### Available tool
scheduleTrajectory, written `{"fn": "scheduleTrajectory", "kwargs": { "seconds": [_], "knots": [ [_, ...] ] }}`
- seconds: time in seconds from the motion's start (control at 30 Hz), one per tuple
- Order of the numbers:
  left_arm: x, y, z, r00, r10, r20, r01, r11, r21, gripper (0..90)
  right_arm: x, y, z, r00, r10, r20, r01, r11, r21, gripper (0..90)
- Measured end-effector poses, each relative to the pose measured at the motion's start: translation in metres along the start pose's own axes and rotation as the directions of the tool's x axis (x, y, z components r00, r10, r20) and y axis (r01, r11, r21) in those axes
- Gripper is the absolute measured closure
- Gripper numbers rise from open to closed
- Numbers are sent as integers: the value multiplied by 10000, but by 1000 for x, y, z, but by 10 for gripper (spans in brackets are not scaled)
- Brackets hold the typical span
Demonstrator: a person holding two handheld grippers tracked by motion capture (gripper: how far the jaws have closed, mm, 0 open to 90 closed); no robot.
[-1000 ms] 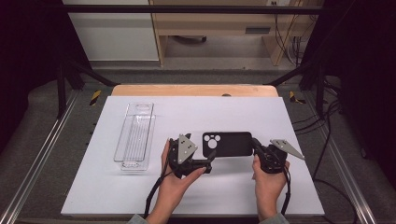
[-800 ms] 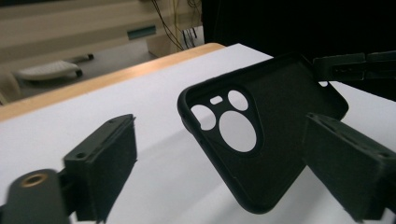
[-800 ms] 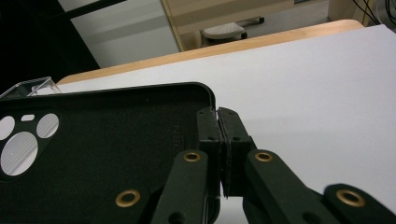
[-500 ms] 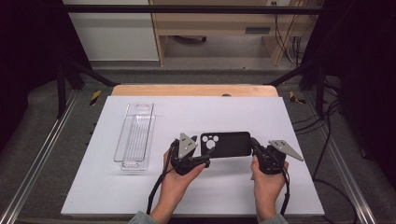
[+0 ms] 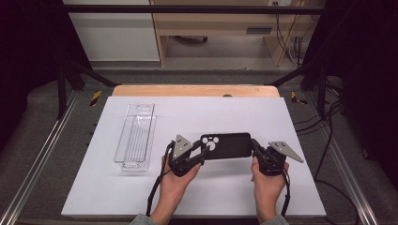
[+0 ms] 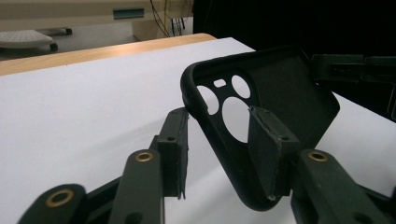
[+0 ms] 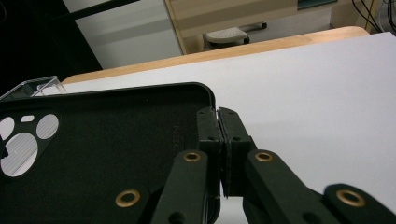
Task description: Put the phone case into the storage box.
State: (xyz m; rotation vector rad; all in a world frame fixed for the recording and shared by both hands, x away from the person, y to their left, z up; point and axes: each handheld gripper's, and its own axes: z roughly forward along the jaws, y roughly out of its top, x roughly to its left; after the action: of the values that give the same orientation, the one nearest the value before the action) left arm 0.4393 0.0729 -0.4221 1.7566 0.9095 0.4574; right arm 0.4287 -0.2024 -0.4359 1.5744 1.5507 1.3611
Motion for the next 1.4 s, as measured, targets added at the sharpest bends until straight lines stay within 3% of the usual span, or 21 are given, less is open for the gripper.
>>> {"fn": "scheduleTrajectory", "kwargs": {
  "seconds": [0.3, 0.47, 0.63, 0.93, 1.23, 1.4],
  "knots": [
    [0, -1, -4, 9999, -64, -115, 62, 9999, -157, 674, 0, -1, 1, 10000, -2, 15, 2, 10000, 33, 888],
    [4, -3, -4, 9985, -544, 25, 544, 9979, -363, 734, 1, -3, 2, 10000, -60, -14, 60, 9999, 102, 889],
    [8, -4, -6, 9946, -945, 420, 967, 9939, -533, 802, 1, -5, 4, 9999, -131, -8, 132, 9997, 214, 890],
    [4, 0, -10, 9955, -844, 421, 879, 9921, -900, 817, 2, -6, 5, 9999, -132, -92, 134, 9998, 175, 890],
    [13, 3, -14, 9928, -1152, 322, 1182, 9859, -1181, 828, 1, -7, 8, 9963, -28, -856, 23, 10000, -59, 875],
    [20, 4, -17, 9942, -1077, 49, 1075, 9867, -1217, 830, 2, -7, 7, 9914, -269, -1283, 205, 9985, -516, 750]
  ]
}}
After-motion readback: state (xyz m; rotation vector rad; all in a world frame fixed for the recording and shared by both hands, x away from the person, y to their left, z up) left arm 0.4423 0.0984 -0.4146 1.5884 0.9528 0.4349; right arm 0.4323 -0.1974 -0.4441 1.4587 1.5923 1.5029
